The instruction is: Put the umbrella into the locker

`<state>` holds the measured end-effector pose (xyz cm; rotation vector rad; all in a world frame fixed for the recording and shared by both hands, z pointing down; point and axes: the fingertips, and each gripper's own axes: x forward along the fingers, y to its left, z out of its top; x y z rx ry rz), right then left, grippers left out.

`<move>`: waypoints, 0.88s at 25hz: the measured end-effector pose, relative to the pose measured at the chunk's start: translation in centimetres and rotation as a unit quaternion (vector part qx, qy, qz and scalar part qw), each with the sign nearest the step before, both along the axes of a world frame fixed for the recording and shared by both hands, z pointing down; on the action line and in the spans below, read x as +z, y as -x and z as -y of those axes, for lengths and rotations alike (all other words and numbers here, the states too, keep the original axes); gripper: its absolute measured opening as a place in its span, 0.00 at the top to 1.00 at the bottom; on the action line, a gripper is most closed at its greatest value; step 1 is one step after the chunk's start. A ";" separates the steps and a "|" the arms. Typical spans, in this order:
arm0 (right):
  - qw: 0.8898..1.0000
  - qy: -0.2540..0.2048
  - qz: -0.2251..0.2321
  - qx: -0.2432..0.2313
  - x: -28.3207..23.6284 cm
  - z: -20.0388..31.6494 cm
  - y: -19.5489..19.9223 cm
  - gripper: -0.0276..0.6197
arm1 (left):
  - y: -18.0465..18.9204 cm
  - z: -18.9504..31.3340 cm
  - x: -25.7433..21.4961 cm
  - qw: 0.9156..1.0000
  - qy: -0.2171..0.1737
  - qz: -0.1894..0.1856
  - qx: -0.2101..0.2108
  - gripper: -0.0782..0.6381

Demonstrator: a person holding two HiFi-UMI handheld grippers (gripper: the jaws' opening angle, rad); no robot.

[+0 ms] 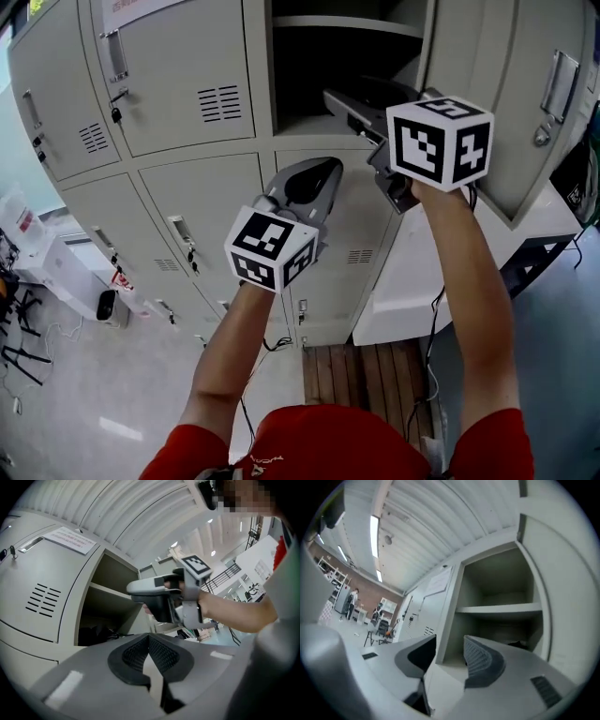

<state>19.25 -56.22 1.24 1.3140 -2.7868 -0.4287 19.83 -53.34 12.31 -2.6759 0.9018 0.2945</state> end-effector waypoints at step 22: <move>0.996 -0.042 0.077 0.027 12.7 -14.8 -3.7 0.95 | 1.6 -10.0 1.7 0.999 0.004 -0.024 0.021 0.88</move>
